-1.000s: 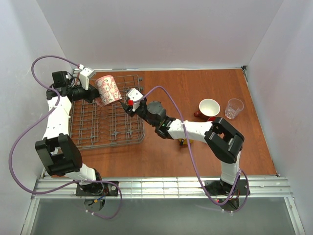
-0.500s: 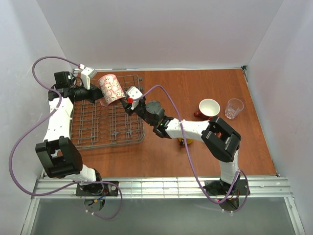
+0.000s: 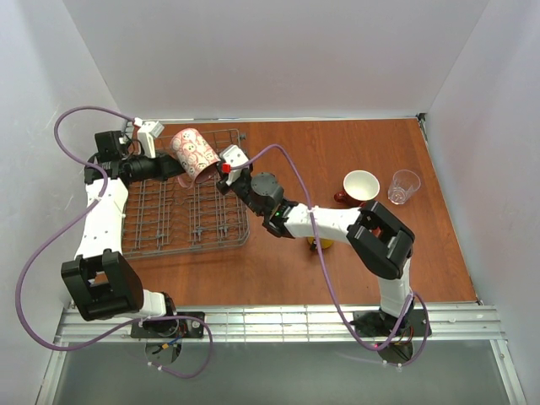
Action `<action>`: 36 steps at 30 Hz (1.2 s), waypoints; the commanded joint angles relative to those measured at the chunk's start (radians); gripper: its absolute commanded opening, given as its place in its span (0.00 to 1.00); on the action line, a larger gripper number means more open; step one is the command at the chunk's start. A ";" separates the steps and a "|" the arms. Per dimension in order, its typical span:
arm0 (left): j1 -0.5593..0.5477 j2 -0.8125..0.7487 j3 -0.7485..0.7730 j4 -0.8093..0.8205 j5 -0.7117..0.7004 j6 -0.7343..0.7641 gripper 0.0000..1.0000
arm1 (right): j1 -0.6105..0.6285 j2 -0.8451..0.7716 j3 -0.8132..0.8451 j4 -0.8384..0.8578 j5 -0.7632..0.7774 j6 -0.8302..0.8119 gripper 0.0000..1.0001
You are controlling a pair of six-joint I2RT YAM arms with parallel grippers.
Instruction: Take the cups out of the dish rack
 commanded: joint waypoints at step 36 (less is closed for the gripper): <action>-0.445 -0.098 -0.082 -0.202 -0.360 0.399 0.62 | -0.616 -0.011 0.604 -1.895 -0.421 0.166 0.01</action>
